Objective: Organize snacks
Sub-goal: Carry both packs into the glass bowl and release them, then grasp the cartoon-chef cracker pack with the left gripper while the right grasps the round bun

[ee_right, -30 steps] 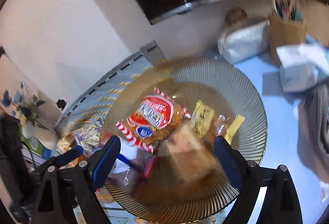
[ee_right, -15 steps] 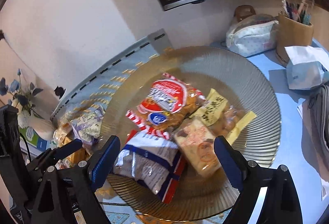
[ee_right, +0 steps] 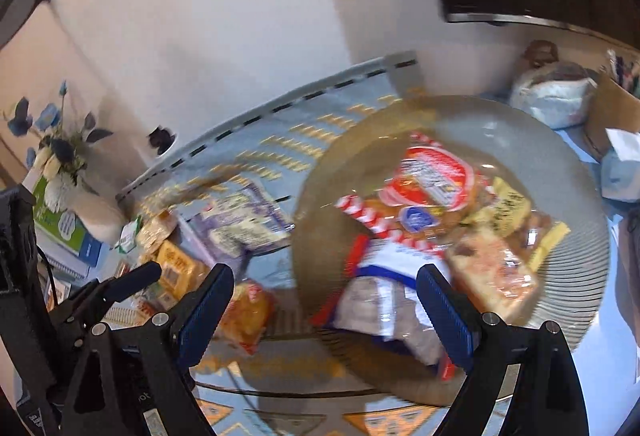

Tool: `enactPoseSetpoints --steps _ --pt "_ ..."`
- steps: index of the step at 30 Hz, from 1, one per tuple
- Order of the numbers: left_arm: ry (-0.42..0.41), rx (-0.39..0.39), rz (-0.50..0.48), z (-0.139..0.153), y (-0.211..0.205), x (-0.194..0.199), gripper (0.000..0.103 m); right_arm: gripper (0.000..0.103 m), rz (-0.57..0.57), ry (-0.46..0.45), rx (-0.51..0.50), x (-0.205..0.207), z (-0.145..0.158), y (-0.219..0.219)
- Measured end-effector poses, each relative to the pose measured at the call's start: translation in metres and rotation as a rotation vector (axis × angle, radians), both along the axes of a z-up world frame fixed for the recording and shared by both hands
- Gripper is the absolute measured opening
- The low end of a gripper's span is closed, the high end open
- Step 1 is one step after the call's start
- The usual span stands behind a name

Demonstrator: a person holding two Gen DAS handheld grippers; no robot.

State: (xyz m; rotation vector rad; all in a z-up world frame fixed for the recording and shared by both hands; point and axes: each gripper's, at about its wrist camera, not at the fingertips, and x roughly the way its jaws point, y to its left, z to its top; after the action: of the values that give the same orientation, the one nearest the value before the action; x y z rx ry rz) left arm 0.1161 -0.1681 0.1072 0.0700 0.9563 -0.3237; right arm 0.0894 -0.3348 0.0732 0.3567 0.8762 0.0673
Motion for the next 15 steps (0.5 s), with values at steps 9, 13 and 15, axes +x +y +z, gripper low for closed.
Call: enactPoseSetpoints --steps 9,13,15 --pt "0.011 -0.025 0.132 -0.005 0.097 -0.005 0.084 0.091 0.088 -0.009 -0.038 0.008 0.005 0.079" --pt "0.018 -0.035 0.205 -0.011 0.145 -0.008 0.084 0.091 0.140 -0.008 -0.057 0.009 0.003 0.116" --pt "0.025 -0.043 0.236 -0.016 0.168 -0.010 0.084 0.091 0.165 -0.009 -0.066 0.009 0.000 0.131"
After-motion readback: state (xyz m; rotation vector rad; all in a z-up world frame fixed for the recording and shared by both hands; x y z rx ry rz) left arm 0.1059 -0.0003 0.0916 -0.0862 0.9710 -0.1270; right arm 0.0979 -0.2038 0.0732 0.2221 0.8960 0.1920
